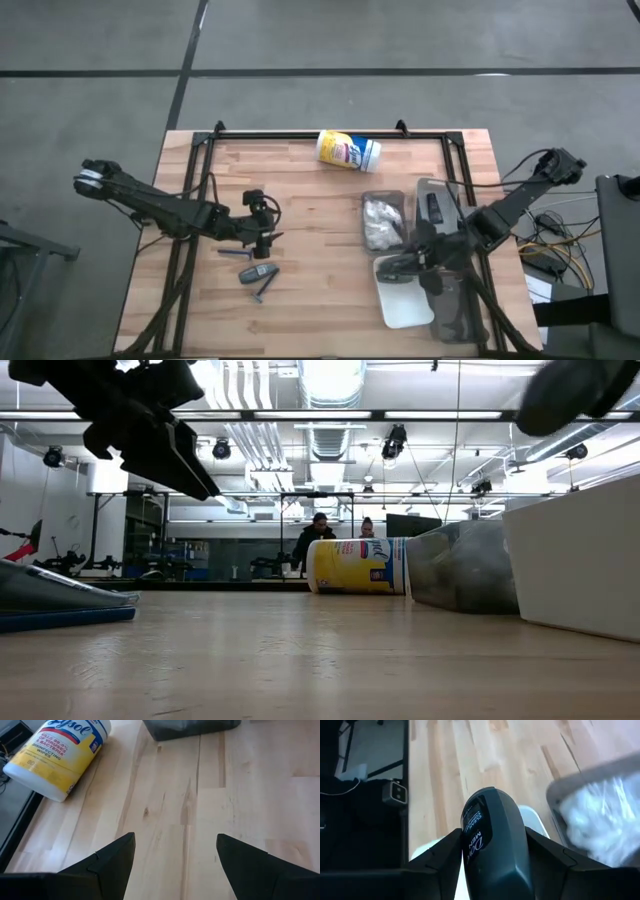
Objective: Pick & Place Travel size toiletries
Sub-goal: Put the top deodorant into the white bin, then put the deodorant into the white bin
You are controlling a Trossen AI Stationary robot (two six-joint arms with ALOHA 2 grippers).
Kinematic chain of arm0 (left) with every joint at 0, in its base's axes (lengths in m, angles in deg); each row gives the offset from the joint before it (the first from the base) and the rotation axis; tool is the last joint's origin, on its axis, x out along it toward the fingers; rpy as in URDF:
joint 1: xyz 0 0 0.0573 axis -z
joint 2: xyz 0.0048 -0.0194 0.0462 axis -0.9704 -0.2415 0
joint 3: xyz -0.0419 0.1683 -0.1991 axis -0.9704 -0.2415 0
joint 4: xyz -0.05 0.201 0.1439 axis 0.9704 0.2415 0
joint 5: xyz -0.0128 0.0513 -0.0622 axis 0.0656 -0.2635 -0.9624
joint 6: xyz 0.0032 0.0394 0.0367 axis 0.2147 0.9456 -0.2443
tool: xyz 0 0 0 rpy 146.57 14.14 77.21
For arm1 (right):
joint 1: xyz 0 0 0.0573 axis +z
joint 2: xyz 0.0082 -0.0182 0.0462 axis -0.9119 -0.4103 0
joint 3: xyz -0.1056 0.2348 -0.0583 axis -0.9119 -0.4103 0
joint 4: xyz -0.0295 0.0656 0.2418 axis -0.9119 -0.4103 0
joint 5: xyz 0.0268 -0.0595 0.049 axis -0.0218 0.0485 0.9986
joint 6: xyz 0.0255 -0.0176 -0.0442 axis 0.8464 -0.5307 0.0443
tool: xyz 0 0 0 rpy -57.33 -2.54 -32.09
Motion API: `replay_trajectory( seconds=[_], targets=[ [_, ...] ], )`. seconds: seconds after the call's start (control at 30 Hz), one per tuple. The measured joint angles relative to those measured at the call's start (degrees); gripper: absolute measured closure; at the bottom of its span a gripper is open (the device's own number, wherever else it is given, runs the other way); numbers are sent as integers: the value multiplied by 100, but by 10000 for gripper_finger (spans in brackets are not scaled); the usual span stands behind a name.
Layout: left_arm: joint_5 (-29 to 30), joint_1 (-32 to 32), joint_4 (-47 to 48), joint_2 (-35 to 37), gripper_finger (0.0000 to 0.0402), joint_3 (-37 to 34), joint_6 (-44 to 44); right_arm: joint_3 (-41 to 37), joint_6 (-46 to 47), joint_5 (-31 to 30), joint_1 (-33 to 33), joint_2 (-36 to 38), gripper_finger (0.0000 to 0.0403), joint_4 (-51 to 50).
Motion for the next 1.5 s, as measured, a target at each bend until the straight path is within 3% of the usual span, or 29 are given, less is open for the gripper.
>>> replay_trajectory(
  seconds=[0.33,0.57,0.9,1.5],
  targets=[
    [-6,-1,-19,0,117,0,1,-943,1375,-77,323,407,229,54],
    [-4,0,-169,0,117,0,4,-1343,1492,-23,359,363,210,473],
    [-4,-1,-247,0,117,0,-31,-1412,1583,78,359,363,224,540],
    [-1,0,-236,0,117,-2,-112,-1639,1897,41,354,363,126,543]
  ],
)
